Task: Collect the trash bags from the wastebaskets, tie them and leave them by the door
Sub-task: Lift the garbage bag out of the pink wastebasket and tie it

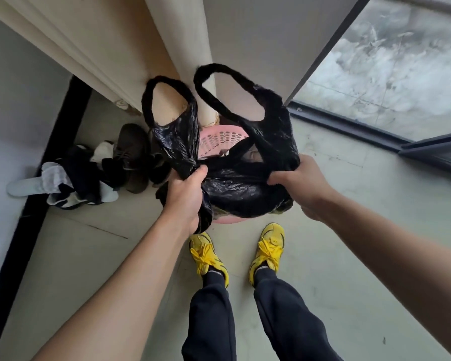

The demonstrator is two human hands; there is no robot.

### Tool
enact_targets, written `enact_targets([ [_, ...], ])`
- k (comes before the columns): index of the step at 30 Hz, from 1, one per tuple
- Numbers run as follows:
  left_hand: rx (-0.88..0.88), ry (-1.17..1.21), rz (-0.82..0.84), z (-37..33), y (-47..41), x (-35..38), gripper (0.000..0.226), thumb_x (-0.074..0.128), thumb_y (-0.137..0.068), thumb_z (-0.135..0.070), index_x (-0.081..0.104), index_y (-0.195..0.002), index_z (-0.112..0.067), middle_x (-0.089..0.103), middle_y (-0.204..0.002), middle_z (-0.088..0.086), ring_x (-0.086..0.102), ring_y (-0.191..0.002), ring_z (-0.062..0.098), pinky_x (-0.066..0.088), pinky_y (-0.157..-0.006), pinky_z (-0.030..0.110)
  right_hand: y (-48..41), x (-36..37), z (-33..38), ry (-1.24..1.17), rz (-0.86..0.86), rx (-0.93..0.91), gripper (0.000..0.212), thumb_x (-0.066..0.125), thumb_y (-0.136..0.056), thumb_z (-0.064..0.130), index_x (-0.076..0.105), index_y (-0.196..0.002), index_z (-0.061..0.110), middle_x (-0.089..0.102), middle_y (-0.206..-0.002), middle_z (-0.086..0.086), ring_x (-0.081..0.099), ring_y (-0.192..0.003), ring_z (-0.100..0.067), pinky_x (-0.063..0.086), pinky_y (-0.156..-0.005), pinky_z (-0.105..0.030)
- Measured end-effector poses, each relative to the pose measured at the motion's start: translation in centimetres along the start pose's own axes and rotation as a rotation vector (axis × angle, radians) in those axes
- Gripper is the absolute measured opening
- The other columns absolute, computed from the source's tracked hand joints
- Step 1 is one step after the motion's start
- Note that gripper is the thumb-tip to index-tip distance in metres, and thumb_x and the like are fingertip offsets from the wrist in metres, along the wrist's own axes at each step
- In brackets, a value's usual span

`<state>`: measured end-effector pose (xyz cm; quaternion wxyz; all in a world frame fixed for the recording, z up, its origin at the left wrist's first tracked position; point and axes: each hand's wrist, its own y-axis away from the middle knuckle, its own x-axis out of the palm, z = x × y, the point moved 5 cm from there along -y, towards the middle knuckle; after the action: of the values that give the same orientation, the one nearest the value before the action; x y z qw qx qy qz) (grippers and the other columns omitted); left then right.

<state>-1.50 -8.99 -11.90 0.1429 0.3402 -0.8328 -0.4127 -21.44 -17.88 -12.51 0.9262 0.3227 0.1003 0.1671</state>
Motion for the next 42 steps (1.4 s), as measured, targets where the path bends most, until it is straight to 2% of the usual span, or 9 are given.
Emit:
enact_targets([
  [6,-0.092,0.148,0.117,-4.6,9.5,0.1,0.040,0.063,-0.089,-0.034,0.061,-0.126,-0.018,0.070,-0.116,0.009,0.070,-0.101,0.027,0.056,-0.089,0.050,6.8,-0.2,7.3,-0.020,0.308,0.148,0.055,0.080,-0.064,0.036,0.064,-0.113,0.018,0.075,-0.102,-0.007,0.073,-0.092,-0.025,0.060,-0.077,-0.037],
  [9,-0.023,0.145,0.103,-7.3,14.1,-1.0,0.046,0.071,-0.083,-0.039,0.060,-0.125,-0.024,0.070,-0.117,0.002,0.068,-0.105,0.023,0.055,-0.091,0.046,10.7,-0.7,11.1,0.121,0.403,0.164,0.058,0.083,-0.063,0.055,0.070,-0.109,0.021,0.076,-0.102,-0.002,0.073,-0.093,-0.020,0.058,-0.081,-0.031],
  [15,0.261,-0.196,-0.247,-11.7,22.7,-5.8,0.022,0.065,-0.085,-0.040,0.062,-0.096,-0.021,0.068,-0.100,-0.003,0.064,-0.100,0.025,0.048,-0.085,0.032,17.6,-1.3,17.7,0.345,0.235,-0.062,0.004,0.078,-0.078,0.019,0.075,-0.079,0.020,0.075,-0.071,0.006,0.070,-0.065,-0.008,0.050,-0.054,-0.015],
  [19,0.499,-0.359,-0.293,-15.0,28.3,-8.5,0.027,0.055,-0.094,-0.033,0.066,-0.103,-0.010,0.069,-0.109,0.010,0.062,-0.103,0.030,0.046,-0.089,0.031,23.2,1.0,22.0,0.310,0.228,-0.267,0.031,0.073,-0.077,0.006,0.067,-0.093,0.032,0.073,-0.084,0.008,0.070,-0.079,-0.008,0.052,-0.063,-0.016],
  [25,0.740,-0.437,-0.213,-18.7,37.6,-14.0,0.029,0.054,-0.095,-0.031,0.068,-0.094,-0.005,0.071,-0.092,0.007,0.061,-0.083,0.019,0.047,-0.077,0.029,31.9,7.1,26.2,0.277,0.381,-0.248,0.040,0.081,-0.070,0.049,0.071,-0.100,0.026,0.077,-0.091,0.007,0.073,-0.085,-0.011,0.058,-0.072,-0.021],
  [31,0.903,-0.458,-0.223,-22.7,46.3,-20.3,0.027,0.055,-0.095,-0.028,0.065,-0.076,-0.011,0.066,-0.071,0.000,0.062,-0.072,0.021,0.048,-0.069,0.030,39.6,10.3,32.2,-0.162,0.364,-0.190,0.015,0.072,-0.080,0.014,0.073,-0.094,0.011,0.074,-0.102,-0.019,0.072,-0.093,-0.031,0.056,-0.089,-0.044],
  [35,0.954,-0.374,-0.309,-25.7,50.7,-23.2,0.036,0.059,-0.093,-0.024,0.051,-0.058,-0.021,0.052,-0.055,-0.009,0.054,-0.054,0.010,0.038,-0.050,0.017,43.8,11.6,35.6,-0.375,0.448,-0.089,0.039,0.068,-0.076,0.023,0.067,-0.110,0.003,0.072,-0.108,-0.019,0.072,-0.093,-0.031,0.060,-0.074,-0.036],
  [40,1.067,-0.333,-0.323,-28.8,55.4,-24.1,0.037,0.057,-0.094,-0.018,0.043,-0.060,-0.018,0.042,-0.051,-0.007,0.041,-0.042,0.006,0.031,-0.045,0.017,48.0,12.1,40.7,-0.120,0.573,-0.213,0.062,0.091,-0.056,0.040,0.073,-0.105,0.007,0.071,-0.092,-0.016,0.071,-0.088,-0.031,0.057,-0.078,-0.040],
  [42,1.161,-0.428,-0.366,-29.8,57.3,-23.8,0.030,0.054,-0.095,-0.019,0.049,-0.066,-0.020,0.042,-0.050,-0.008,0.041,-0.042,0.007,0.031,-0.046,0.021,48.6,11.7,42.4,-0.066,0.519,-0.264,0.042,0.086,-0.066,0.036,0.076,-0.097,0.009,0.070,-0.085,-0.010,0.071,-0.078,-0.024,0.058,-0.072,-0.035],
])
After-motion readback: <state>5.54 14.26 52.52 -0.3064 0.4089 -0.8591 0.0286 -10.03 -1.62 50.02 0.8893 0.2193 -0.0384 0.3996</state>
